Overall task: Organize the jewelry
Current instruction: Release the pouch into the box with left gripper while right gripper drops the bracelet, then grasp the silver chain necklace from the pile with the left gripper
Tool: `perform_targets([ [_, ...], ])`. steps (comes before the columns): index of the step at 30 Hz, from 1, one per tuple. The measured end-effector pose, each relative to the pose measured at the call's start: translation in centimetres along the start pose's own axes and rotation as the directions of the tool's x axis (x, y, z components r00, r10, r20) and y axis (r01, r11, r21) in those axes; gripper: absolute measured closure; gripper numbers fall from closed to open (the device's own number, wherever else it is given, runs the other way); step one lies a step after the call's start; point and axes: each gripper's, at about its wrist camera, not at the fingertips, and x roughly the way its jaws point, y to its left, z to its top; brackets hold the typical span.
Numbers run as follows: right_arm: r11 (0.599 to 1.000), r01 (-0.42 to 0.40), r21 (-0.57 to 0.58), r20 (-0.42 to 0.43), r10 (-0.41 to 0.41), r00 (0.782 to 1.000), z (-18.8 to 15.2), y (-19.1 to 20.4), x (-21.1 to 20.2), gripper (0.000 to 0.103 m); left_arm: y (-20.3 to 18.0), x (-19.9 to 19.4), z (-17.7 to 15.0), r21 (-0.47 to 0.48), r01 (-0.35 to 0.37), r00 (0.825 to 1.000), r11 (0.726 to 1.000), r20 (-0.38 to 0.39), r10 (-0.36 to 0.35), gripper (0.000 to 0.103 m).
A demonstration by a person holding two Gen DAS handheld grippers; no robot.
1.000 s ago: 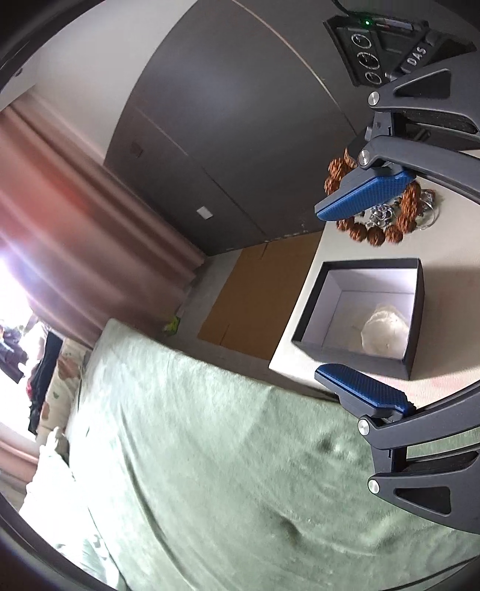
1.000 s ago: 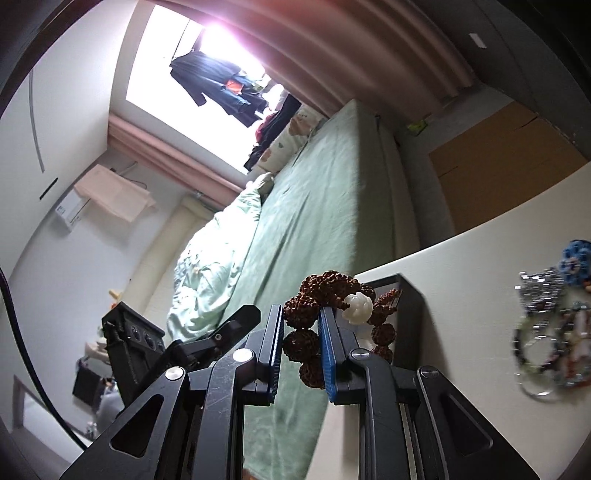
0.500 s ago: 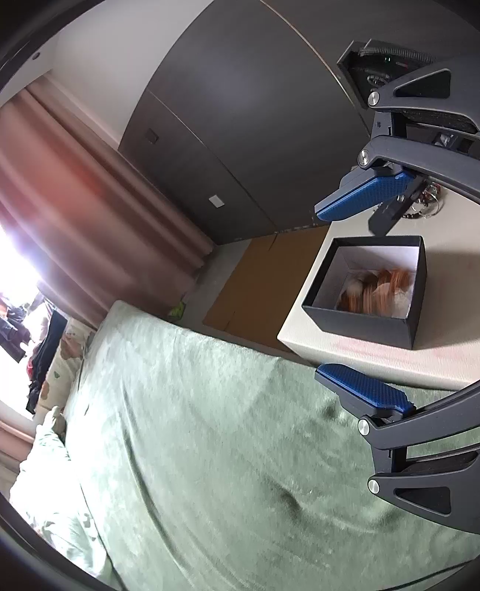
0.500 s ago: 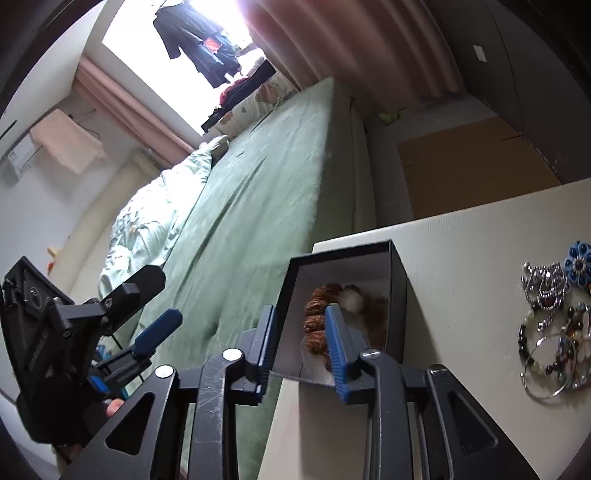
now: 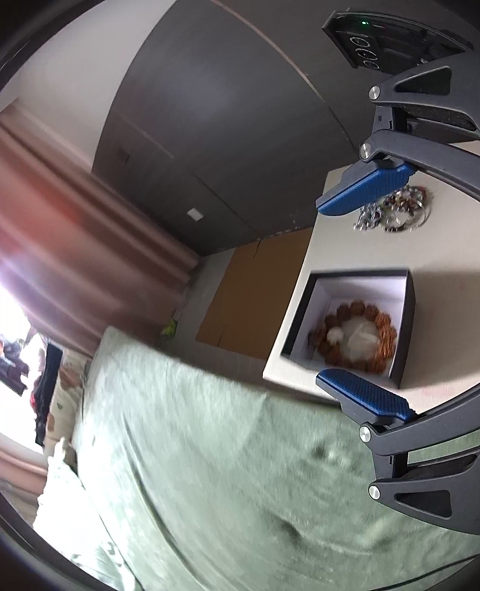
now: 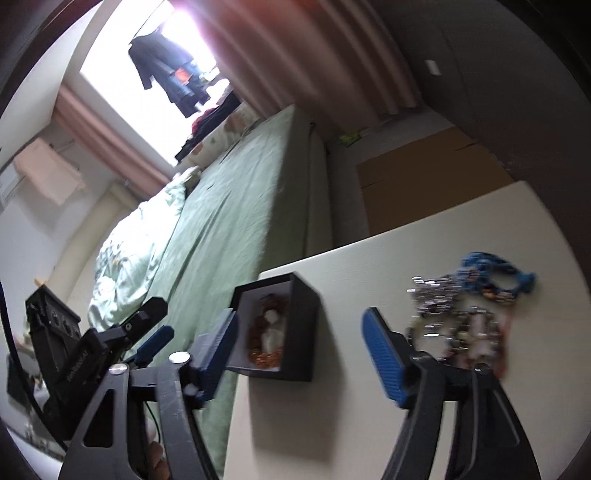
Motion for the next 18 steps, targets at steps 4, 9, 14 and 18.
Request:
perform_targets([
  [4, 0.999, 0.036, 0.013, 0.041, -0.037, 0.998, 0.7, -1.5, -2.4, 0.02, -2.7, 0.7, -1.1, 0.068, 0.013, 1.0, 0.998, -0.015, -0.012, 0.018],
  [9, 0.997, 0.064, 0.046, 0.043, -0.066, 0.997, 1.9, -3.7, -4.2, 0.008, -5.4, 1.7, -2.6, 0.153, 0.015, 0.999, 0.988, -0.04, -0.009, 0.018],
  [14, 0.992, 0.088, 0.09, 0.033, -0.091, 0.995, 2.9, -6.1, -5.2, 0.008, -7.1, 2.8, -3.2, 0.188, -0.017, 0.998, 0.982, -0.058, 0.028, 0.018],
  [18, 0.986, 0.108, 0.128, 0.016, -0.111, 0.994, 3.3, -8.2, -5.7, 0.008, -8.4, 4.0, -3.3, 0.201, -0.025, 0.995, 0.979, -0.091, 0.044, 0.018],
])
